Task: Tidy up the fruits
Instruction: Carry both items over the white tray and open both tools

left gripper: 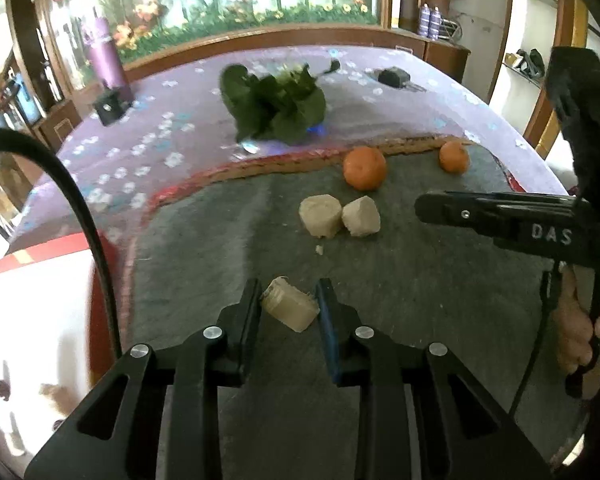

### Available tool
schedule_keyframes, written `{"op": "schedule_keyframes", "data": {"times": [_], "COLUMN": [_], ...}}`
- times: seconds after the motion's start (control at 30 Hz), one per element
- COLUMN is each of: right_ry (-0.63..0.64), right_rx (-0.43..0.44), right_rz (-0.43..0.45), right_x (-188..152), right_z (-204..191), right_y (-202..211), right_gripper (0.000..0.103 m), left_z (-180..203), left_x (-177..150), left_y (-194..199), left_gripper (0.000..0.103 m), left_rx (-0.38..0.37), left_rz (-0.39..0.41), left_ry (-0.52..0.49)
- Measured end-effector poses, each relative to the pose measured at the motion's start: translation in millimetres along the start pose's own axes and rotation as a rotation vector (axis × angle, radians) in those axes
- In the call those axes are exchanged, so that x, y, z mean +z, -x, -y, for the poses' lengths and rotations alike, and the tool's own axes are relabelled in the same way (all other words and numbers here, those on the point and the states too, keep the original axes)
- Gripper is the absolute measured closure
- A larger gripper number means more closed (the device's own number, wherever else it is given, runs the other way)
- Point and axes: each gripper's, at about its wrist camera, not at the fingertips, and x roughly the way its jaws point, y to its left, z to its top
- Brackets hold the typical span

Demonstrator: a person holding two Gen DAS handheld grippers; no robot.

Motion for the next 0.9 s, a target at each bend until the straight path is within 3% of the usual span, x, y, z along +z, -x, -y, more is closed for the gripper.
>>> {"op": "schedule_keyframes", "data": {"times": [0.2,0.5,0.67,0.9], "right_ry": [0.031,0.193,0.277,0.326], "right_rx": [0.071,0.162,0.217,0.262], "right_rz": [-0.012,-0.049,-0.057,-0.116], "right_x": [-3,0,-2,-20], "right_z": [-24,-128,-191,-245], "right_y": [-4,-20,-40,-76], "right_gripper": [0.081,0.081,0.081,0.081], "left_z": [-21,-95,-132,-169], "left_x": [-10,-32,-47,-70], "left_y": [33,67,77,78], "left_gripper": [0.078,0.078,0.078,0.078], "left_rx": [0.114,0.282,0.379,0.437], "left_rz": [0.071,0.133,0.147,0.126], "left_ry": [0.002,0.102,0.155,0.219]}}
